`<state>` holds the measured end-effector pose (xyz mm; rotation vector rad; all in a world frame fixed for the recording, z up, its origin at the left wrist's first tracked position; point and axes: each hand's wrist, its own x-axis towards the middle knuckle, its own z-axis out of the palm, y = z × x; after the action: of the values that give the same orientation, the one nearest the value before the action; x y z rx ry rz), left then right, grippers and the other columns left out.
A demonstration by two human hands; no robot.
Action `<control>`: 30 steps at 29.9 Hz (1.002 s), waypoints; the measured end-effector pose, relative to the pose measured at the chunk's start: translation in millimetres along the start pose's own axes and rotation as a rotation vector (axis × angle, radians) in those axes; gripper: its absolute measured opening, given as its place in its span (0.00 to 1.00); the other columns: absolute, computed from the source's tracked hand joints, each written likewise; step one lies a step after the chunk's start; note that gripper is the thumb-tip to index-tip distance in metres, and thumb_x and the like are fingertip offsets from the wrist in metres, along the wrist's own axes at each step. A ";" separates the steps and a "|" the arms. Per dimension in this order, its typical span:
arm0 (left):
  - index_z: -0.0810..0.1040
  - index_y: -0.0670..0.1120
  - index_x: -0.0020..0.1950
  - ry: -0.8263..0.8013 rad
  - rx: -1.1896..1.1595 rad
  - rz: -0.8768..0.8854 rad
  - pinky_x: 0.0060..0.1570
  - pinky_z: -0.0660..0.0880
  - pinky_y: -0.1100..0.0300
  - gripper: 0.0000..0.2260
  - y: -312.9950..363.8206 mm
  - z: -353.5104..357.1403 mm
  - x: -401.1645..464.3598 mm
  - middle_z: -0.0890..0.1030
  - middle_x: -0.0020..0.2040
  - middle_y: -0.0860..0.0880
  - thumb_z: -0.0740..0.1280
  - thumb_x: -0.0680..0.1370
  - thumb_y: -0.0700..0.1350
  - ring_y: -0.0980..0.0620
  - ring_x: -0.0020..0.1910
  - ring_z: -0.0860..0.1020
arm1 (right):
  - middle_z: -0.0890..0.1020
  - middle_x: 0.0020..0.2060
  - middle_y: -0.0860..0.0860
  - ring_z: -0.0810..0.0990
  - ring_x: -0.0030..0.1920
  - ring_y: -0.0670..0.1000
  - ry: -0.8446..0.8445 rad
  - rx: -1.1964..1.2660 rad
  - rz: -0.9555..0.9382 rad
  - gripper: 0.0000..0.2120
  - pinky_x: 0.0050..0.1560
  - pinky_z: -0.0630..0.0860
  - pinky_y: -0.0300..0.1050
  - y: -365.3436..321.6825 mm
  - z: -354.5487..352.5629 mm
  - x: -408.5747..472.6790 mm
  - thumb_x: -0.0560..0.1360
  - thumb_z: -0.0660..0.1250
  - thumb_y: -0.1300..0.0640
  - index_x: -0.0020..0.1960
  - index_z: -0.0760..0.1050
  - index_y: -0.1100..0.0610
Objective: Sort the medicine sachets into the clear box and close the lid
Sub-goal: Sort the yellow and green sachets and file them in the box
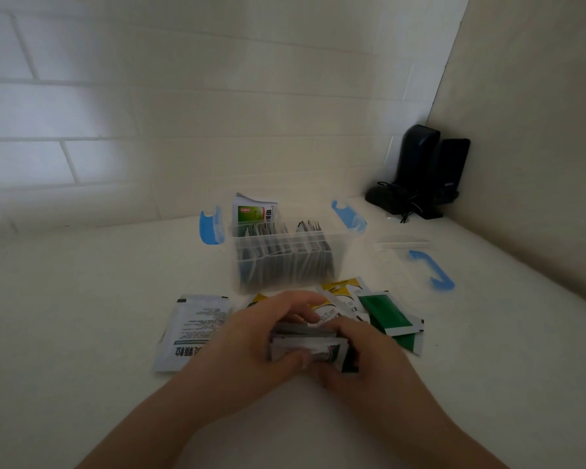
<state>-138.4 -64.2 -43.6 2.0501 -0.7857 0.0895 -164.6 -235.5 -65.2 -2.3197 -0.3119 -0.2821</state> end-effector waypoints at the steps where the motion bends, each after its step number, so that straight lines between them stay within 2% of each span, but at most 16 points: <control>1: 0.69 0.66 0.58 -0.019 0.019 -0.014 0.53 0.71 0.73 0.23 -0.4 1.2 0.0 0.77 0.53 0.65 0.71 0.70 0.46 0.67 0.55 0.74 | 0.73 0.35 0.30 0.72 0.40 0.33 -0.017 -0.024 0.016 0.16 0.42 0.66 0.20 2.7 5.1 1.1 0.66 0.70 0.48 0.41 0.67 0.29; 4: 0.68 0.66 0.57 -0.050 0.066 -0.013 0.54 0.70 0.72 0.20 -1.8 4.6 -0.4 0.74 0.55 0.66 0.70 0.70 0.50 0.66 0.56 0.73 | 0.63 0.39 0.29 0.68 0.46 0.38 0.028 -0.105 0.024 0.17 0.46 0.58 0.14 12.0 15.6 4.1 0.70 0.67 0.49 0.56 0.69 0.39; 5: 0.68 0.66 0.55 -0.045 0.076 -0.011 0.54 0.69 0.72 0.18 -1.7 4.8 -0.2 0.74 0.54 0.66 0.70 0.70 0.51 0.66 0.55 0.72 | 0.65 0.42 0.31 0.69 0.50 0.41 0.029 -0.124 0.046 0.17 0.48 0.54 0.14 12.5 16.5 5.1 0.72 0.65 0.49 0.60 0.68 0.44; 7: 0.69 0.65 0.51 -0.026 0.104 -0.012 0.51 0.68 0.73 0.13 -2.6 4.7 -0.2 0.75 0.50 0.65 0.69 0.71 0.52 0.65 0.52 0.72 | 0.72 0.53 0.43 0.70 0.58 0.45 0.013 -0.156 0.137 0.20 0.51 0.55 0.19 10.5 15.7 6.3 0.74 0.62 0.49 0.65 0.65 0.50; 8: 0.70 0.64 0.50 -0.010 0.121 -0.006 0.49 0.67 0.74 0.11 -3.1 4.2 -0.3 0.74 0.48 0.65 0.68 0.71 0.53 0.65 0.51 0.72 | 0.73 0.56 0.46 0.70 0.56 0.44 0.019 -0.154 0.145 0.20 0.50 0.56 0.19 8.7 13.6 5.5 0.74 0.63 0.49 0.64 0.66 0.50; 10: 0.72 0.61 0.47 0.030 0.156 0.008 0.46 0.66 0.74 0.06 -4.4 2.5 0.2 0.74 0.45 0.64 0.66 0.72 0.55 0.64 0.49 0.71 | 0.73 0.49 0.42 0.69 0.46 0.37 0.076 -0.108 0.055 0.15 0.47 0.58 0.17 2.7 6.9 3.1 0.72 0.66 0.49 0.57 0.69 0.44; 11: 0.73 0.59 0.46 0.048 0.167 0.010 0.44 0.66 0.74 0.05 -5.0 1.4 0.6 0.74 0.43 0.63 0.64 0.73 0.57 0.63 0.47 0.72 | 0.73 0.45 0.40 0.70 0.42 0.36 0.087 -0.084 -0.004 0.11 0.46 0.62 0.19 -0.8 2.2 1.1 0.71 0.66 0.49 0.52 0.69 0.42; 13: 0.75 0.55 0.44 0.096 0.132 0.010 0.39 0.66 0.73 0.10 -5.1 0.3 1.6 0.75 0.40 0.60 0.60 0.72 0.59 0.63 0.42 0.73 | 0.76 0.40 0.42 0.74 0.41 0.39 0.080 -0.011 -0.035 0.07 0.43 0.70 0.27 -7.2 -6.8 -1.3 0.70 0.67 0.46 0.45 0.69 0.43; 16: 0.75 0.55 0.40 0.179 -0.028 -0.031 0.34 0.68 0.73 0.08 -0.9 -0.9 2.1 0.78 0.40 0.59 0.62 0.73 0.58 0.61 0.36 0.75 | 0.81 0.43 0.41 0.79 0.44 0.41 0.019 0.356 0.089 0.16 0.43 0.76 0.32 -21.2 -17.1 -0.2 0.62 0.68 0.42 0.48 0.72 0.44; 19: 0.75 0.54 0.40 0.219 -0.216 -0.070 0.31 0.69 0.70 0.07 5.0 -1.6 3.0 0.79 0.34 0.57 0.64 0.72 0.55 0.62 0.30 0.74 | 0.83 0.45 0.40 0.82 0.46 0.43 -0.140 0.693 0.169 0.22 0.43 0.78 0.35 -29.6 -18.4 1.5 0.61 0.68 0.50 0.54 0.71 0.47; 21: 0.76 0.53 0.39 0.237 -0.299 -0.088 0.31 0.72 0.68 0.08 10.4 0.2 4.8 0.80 0.33 0.56 0.64 0.72 0.55 0.62 0.29 0.75 | 0.82 0.43 0.32 0.81 0.45 0.37 -0.139 0.715 0.119 0.20 0.40 0.76 0.30 -38.1 -15.2 1.9 0.64 0.66 0.55 0.55 0.69 0.45; 23: 0.76 0.52 0.38 0.250 -0.397 -0.124 0.31 0.76 0.61 0.05 18.6 2.4 8.6 0.80 0.33 0.53 0.66 0.73 0.51 0.58 0.30 0.77 | 0.80 0.37 0.26 0.78 0.40 0.29 -0.049 0.662 0.057 0.16 0.36 0.72 0.23 -44.8 -11.6 5.1 0.68 0.63 0.59 0.51 0.68 0.43; 24: 0.76 0.52 0.38 0.255 -0.436 -0.127 0.30 0.76 0.61 0.05 23.1 2.2 11.1 0.81 0.33 0.52 0.65 0.73 0.50 0.57 0.29 0.77 | 0.80 0.33 0.26 0.77 0.36 0.28 0.023 0.642 0.049 0.14 0.32 0.71 0.21 -47.0 -12.3 7.9 0.69 0.63 0.61 0.49 0.69 0.43; 26: 0.77 0.53 0.40 0.268 -0.411 -0.093 0.32 0.76 0.64 0.06 30.2 -5.9 17.9 0.82 0.36 0.54 0.64 0.72 0.53 0.58 0.32 0.79 | 0.82 0.30 0.35 0.79 0.30 0.35 0.084 0.643 0.085 0.10 0.30 0.73 0.26 -56.8 -18.7 18.8 0.68 0.63 0.54 0.48 0.71 0.43; 28: 0.77 0.54 0.43 0.286 -0.236 -0.046 0.37 0.78 0.65 0.09 30.6 -24.8 29.2 0.82 0.41 0.55 0.62 0.73 0.57 0.59 0.39 0.80 | 0.82 0.33 0.44 0.78 0.28 0.41 0.034 0.598 0.099 0.11 0.29 0.75 0.33 -68.6 -25.9 35.2 0.66 0.62 0.45 0.48 0.73 0.42; 30: 0.76 0.58 0.44 0.265 -0.040 -0.032 0.40 0.75 0.67 0.10 25.3 -50.4 44.7 0.81 0.44 0.57 0.58 0.72 0.59 0.62 0.42 0.78 | 0.81 0.34 0.45 0.77 0.29 0.43 0.078 0.481 0.056 0.06 0.29 0.74 0.33 -73.0 -33.7 58.8 0.71 0.60 0.44 0.45 0.72 0.42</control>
<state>-105.5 -56.8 20.0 1.9614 -0.5852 0.3189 -135.1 -202.3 23.9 -1.8359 -0.2436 -0.2382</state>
